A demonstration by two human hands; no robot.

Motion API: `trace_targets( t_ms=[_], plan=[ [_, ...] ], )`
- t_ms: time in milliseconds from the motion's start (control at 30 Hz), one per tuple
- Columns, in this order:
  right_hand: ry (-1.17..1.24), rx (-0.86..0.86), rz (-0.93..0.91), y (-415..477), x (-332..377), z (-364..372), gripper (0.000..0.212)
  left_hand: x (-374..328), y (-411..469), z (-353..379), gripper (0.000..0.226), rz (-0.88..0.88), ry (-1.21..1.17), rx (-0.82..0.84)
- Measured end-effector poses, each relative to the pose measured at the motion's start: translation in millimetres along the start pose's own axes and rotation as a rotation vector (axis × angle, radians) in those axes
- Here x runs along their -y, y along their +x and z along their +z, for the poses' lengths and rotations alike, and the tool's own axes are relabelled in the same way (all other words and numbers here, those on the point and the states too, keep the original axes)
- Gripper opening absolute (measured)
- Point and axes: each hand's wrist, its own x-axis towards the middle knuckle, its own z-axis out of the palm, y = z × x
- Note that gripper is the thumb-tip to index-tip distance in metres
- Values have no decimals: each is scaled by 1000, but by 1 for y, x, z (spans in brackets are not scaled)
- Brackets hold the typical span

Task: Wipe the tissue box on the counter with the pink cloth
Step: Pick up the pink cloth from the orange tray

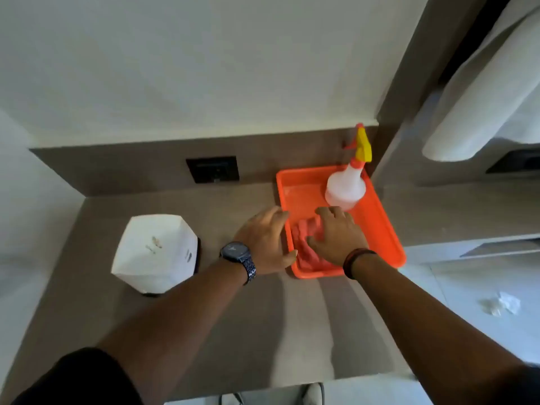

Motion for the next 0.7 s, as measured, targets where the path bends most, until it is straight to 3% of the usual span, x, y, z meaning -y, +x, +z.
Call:
trace_targets(
  t_ms=[133, 267, 467, 700],
  plan=[
    [-150, 194, 6, 8, -15, 22, 88, 5, 16, 32, 92, 22, 29, 21],
    [-186, 260, 0, 20, -21, 37, 97, 10, 26, 51, 96, 32, 51, 51],
    [-166, 242, 64, 30, -16, 50, 86, 13, 23, 64, 93, 28, 44, 54],
    [8, 146, 144, 42, -12, 56, 59, 17, 28, 60, 94, 29, 61, 84]
  ],
)
